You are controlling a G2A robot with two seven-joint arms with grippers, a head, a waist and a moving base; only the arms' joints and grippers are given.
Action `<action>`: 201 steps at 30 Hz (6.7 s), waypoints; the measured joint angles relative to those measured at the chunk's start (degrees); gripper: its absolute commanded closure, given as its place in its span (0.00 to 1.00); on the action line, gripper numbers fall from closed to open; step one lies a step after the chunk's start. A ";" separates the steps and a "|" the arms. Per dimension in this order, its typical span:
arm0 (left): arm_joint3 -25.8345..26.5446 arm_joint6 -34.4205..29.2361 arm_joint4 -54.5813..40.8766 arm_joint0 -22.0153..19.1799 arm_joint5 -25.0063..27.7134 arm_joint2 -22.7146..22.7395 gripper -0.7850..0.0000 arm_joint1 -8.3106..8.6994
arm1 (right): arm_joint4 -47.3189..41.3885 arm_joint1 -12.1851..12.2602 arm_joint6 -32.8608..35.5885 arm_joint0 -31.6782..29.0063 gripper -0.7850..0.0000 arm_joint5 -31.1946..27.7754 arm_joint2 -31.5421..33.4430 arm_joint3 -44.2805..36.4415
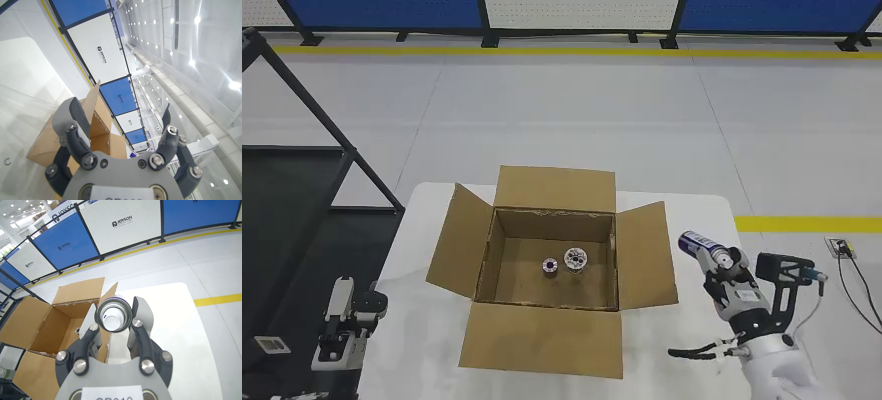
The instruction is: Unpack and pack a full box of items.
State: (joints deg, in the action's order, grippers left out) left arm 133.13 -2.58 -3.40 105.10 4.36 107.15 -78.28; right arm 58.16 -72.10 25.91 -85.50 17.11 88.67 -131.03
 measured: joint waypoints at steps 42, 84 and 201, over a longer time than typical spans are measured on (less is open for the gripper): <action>0.00 0.00 0.00 0.00 0.00 0.00 0.00 0.00 | 15.71 -0.51 29.41 28.50 1.00 6.36 -6.12 41.08; 0.00 0.00 0.00 0.00 0.00 0.00 0.00 0.00 | 15.90 -1.39 14.76 14.35 0.00 -3.66 -11.86 2.35; 0.00 0.00 0.00 0.00 0.00 0.00 0.00 0.00 | 9.48 -9.28 35.63 32.67 1.00 -26.75 -20.34 17.75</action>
State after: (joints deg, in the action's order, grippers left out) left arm 133.13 -2.58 -3.40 105.10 4.36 107.15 -78.28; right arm 67.64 -81.38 61.54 -52.83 -9.64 68.34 -113.28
